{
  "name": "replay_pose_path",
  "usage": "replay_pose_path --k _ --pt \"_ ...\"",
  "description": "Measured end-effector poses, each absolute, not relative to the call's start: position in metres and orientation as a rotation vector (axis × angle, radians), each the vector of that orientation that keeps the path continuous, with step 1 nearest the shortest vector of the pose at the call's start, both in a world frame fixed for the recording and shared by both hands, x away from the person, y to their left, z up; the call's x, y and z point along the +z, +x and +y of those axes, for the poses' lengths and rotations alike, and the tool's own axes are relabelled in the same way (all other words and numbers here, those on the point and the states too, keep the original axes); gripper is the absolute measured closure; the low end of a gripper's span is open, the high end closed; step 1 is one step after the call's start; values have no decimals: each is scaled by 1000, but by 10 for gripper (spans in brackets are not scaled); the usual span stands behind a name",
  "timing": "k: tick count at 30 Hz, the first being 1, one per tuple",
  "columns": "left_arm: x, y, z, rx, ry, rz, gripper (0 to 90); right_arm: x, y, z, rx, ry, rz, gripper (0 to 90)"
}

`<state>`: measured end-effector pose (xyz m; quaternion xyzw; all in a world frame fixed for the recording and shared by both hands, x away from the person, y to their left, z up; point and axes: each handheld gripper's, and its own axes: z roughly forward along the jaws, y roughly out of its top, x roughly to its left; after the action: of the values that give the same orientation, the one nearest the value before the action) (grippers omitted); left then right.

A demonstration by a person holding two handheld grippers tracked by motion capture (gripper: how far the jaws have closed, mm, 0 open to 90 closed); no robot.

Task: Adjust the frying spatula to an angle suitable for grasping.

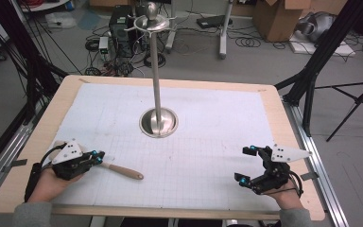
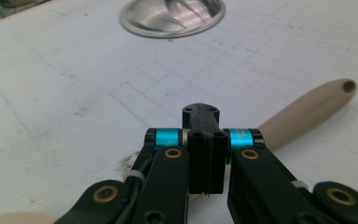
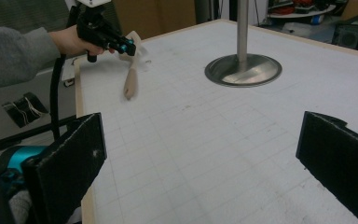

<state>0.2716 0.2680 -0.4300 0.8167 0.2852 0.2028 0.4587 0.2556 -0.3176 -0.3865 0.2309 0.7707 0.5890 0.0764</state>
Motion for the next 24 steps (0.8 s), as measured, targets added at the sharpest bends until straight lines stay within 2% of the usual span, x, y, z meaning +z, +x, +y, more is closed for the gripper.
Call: replay_pose_path --k 14,24 --pt "-438 242 243 398 2062 633 897 -386 264 -311 1783 676 2310 4" --pt "-445 241 224 342 2110 597 897 -386 266 -309 1779 676 2320 4"
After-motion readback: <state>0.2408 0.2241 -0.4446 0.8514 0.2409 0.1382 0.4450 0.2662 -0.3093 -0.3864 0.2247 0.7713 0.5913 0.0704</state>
